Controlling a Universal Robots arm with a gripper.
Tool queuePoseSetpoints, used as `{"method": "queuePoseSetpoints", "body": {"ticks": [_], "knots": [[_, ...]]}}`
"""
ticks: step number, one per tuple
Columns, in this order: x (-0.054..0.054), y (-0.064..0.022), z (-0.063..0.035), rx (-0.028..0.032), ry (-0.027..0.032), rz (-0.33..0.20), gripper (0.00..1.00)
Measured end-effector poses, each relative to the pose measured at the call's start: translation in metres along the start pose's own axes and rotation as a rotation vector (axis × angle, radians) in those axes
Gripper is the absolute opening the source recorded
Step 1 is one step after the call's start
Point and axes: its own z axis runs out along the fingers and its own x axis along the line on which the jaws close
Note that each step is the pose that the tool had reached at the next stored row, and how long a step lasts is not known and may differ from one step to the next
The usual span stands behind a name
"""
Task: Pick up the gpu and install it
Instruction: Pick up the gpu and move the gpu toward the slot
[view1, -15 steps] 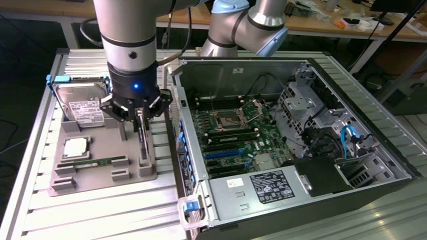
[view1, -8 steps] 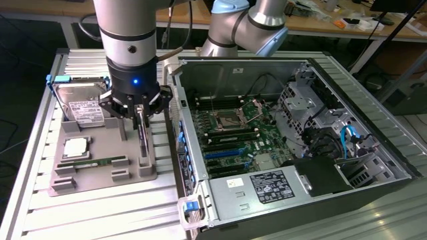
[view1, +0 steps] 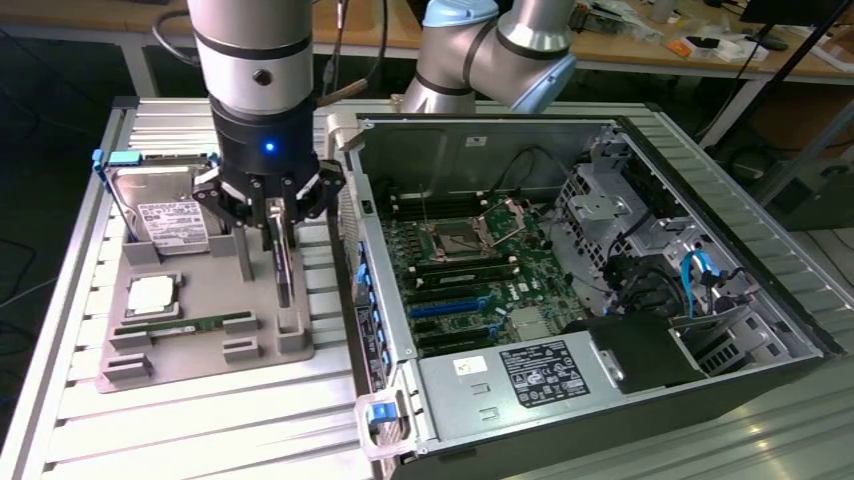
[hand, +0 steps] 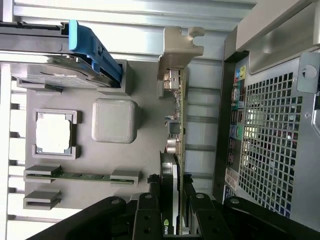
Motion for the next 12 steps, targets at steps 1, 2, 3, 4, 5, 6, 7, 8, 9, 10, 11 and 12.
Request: {"method": "queuePoseSetpoints", "body": {"ticks": [1, 2, 3, 4, 5, 6, 7, 8, 9, 10, 11, 12], "knots": [[0.0, 0.0, -0.0025, 0.0001, 0.0001, 0.0, 0.28], [0.0, 0.0, -0.0041, 0.0001, 0.0001, 0.0, 0.28], [0.0, 0.0001, -0.0065, 0.0001, 0.0, 0.0, 0.28], [0.0, 0.0001, -0.0081, 0.0, -0.0001, 0.0, 0.28], [0.0, 0.0001, -0.0106, 0.0001, 0.0001, 0.0, 0.28], [0.0, 0.0002, -0.0121, 0.0, 0.0, 0.0, 0.28], [0.0, 0.0002, -0.0139, 0.0001, 0.0001, 0.0, 0.28], [0.0, 0.0002, -0.0156, 0.0001, 0.0, 0.0, 0.28], [0.0, 0.0002, -0.0171, 0.0001, 0.0, 0.0, 0.28], [0.0, 0.0003, -0.019, 0.0, 0.0, 0.0, 0.28], [0.0, 0.0003, -0.0211, 0.0, -0.0001, 0.0, 0.28], [0.0, 0.0003, -0.0226, 0.0, 0.0, 0.0, 0.28]]}}
